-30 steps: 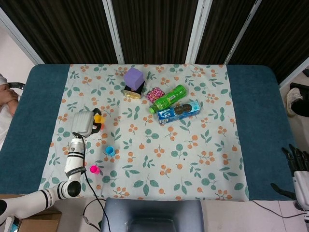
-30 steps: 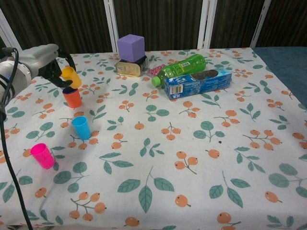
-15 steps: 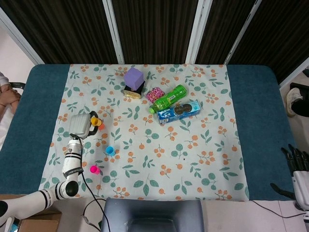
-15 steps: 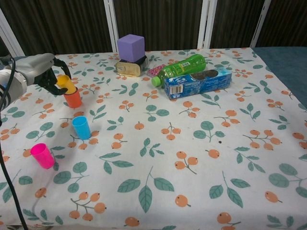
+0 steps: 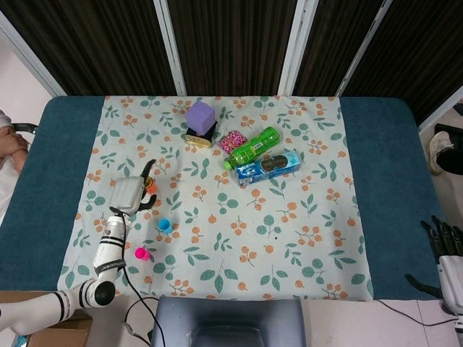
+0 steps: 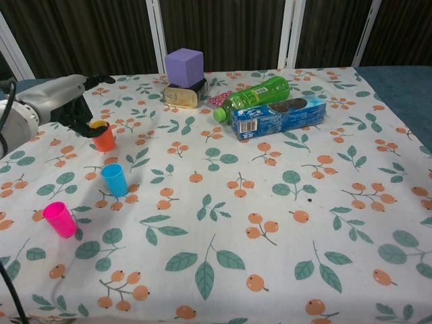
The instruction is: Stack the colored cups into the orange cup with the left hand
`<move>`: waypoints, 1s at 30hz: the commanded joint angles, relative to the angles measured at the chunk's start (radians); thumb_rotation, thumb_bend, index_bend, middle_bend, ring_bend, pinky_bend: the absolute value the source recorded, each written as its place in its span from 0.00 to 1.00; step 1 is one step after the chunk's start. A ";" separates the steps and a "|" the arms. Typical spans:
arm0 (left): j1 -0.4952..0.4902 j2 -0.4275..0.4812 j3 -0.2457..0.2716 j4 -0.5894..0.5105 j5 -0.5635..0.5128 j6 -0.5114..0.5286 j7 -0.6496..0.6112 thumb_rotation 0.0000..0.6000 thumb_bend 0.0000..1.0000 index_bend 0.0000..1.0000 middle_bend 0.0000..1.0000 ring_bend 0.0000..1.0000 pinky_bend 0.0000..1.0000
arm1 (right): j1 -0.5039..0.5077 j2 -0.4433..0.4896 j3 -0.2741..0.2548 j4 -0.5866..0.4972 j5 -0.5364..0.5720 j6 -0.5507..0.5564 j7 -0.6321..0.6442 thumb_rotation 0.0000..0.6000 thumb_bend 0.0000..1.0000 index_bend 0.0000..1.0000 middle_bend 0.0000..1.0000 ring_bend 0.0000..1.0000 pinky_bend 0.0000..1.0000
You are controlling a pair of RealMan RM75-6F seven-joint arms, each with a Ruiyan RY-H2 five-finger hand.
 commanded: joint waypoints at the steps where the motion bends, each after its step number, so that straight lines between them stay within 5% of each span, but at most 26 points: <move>1: 0.079 0.112 0.084 -0.229 0.078 0.033 -0.026 1.00 0.35 0.08 1.00 1.00 1.00 | 0.001 -0.002 -0.003 0.000 -0.004 -0.002 -0.005 1.00 0.23 0.00 0.00 0.00 0.00; 11: 0.121 0.132 0.198 -0.337 0.151 0.017 -0.006 1.00 0.34 0.13 1.00 1.00 1.00 | -0.001 -0.002 -0.012 -0.001 -0.022 0.001 0.001 1.00 0.23 0.00 0.00 0.00 0.00; 30: 0.101 0.001 0.150 -0.125 0.111 -0.004 -0.023 1.00 0.34 0.36 1.00 1.00 1.00 | -0.001 0.006 -0.010 0.000 -0.020 0.002 0.017 1.00 0.23 0.00 0.00 0.00 0.00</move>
